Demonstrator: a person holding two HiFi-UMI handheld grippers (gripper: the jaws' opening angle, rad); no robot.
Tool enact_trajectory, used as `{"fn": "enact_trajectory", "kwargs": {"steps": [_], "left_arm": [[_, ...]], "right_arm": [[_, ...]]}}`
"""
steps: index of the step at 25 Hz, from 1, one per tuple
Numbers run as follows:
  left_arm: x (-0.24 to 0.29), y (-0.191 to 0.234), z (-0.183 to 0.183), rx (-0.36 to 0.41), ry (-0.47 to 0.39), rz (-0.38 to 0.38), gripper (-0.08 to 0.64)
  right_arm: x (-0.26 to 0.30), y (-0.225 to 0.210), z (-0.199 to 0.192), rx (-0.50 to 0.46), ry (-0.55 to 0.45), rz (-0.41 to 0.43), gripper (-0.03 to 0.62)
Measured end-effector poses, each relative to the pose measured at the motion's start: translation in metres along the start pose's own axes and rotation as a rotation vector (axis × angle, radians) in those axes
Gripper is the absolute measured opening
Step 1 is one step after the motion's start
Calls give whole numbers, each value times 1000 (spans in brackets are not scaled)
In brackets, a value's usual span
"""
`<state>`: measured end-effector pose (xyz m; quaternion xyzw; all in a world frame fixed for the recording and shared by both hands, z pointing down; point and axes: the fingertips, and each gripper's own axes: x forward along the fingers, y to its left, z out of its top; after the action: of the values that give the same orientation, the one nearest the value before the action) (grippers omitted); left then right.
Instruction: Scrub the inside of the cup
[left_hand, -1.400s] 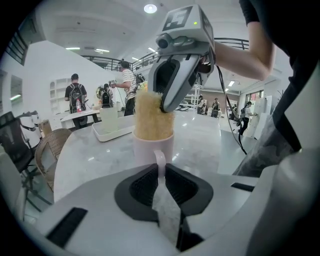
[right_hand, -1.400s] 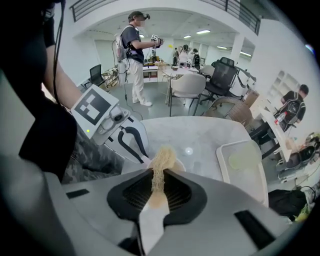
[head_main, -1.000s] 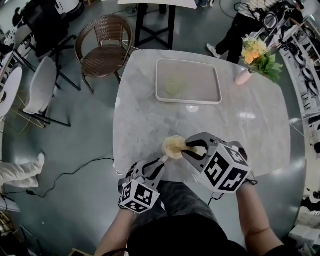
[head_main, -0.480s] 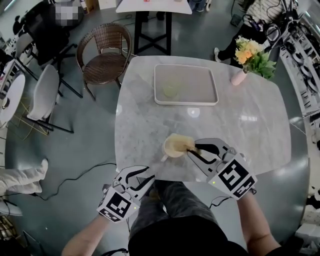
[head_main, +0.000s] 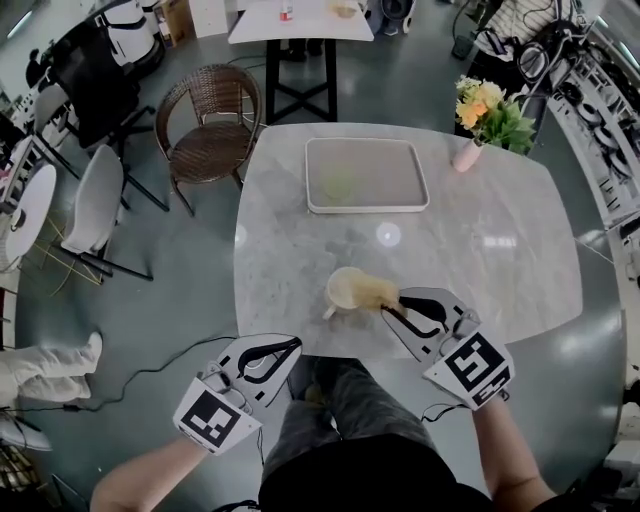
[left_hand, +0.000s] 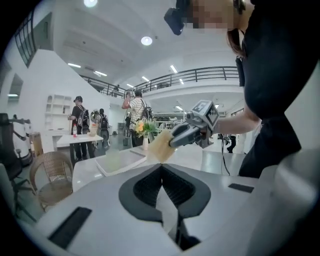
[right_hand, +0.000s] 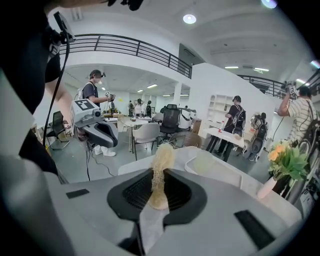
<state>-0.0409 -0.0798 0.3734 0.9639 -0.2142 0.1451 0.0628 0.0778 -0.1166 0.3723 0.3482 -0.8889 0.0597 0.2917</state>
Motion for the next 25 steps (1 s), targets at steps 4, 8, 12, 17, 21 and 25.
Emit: {"fn": "enact_trajectory", "kwargs": {"steps": [4,8,12,17,21,25], "left_arm": [[-10,-6,17,19,-32,-1,12],[-16,-13,24,-13,-45,7,12],[-16,-19,25,-39,-60,36,12],[-18,-36,31,-23,-102,47,12],[-20,-43,31,-42,-121,71,12],[-18,-48,32,-71,-138,99,12]], "right_arm": [[-12,11,2,35,-38,-15,63],[-23,23,5,62,-75,-27,63],[-36,35,6,67,-105,-37,63],[-57,46,3,86,-136,-69,63],[-74,52,1,114,-166,-121,63],[-89,64,-4,146,-196,-128,63]]}}
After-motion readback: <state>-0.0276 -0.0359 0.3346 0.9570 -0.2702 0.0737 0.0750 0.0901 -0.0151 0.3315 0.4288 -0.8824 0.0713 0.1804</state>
